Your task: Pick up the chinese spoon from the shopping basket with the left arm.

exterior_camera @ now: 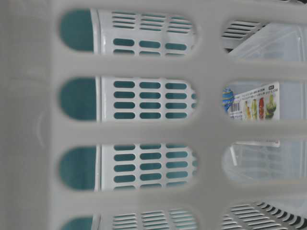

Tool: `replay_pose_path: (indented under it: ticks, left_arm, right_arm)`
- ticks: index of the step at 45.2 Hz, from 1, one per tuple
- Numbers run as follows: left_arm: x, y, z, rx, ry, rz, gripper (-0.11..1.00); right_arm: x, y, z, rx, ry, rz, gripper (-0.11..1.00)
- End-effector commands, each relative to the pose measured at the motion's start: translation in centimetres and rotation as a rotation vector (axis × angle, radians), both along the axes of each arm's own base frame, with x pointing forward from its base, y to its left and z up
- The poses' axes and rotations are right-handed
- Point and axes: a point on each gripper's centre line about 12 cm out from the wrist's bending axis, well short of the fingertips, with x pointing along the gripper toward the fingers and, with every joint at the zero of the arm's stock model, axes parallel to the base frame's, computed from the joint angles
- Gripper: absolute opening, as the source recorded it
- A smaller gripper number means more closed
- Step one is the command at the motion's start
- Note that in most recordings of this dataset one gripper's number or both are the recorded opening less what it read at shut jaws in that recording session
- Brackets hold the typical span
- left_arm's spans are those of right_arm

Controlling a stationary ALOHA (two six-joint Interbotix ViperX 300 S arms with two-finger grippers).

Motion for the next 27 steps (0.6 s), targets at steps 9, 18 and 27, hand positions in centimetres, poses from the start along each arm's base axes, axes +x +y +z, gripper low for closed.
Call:
replay_pose_path:
  ticks: [9,18,27]
  left_arm:
    - [-0.27,0.00,1.55,-0.002,-0.038,0.001,0.12]
    - [-0.23,0.06,1.49,-0.001,-0.037,0.001,0.12]
    - [-0.22,0.06,1.54,-0.001,-0.038,0.001,0.12]
  right_arm:
    - [0.00,-0.04,0.40,0.001,-0.014,-0.002,0.72]
    - [-0.04,-0.04,0.37,0.001,-0.014,-0.002,0.72]
    - [-0.03,-0.04,0.43,0.001,-0.015,-0.002,0.72]
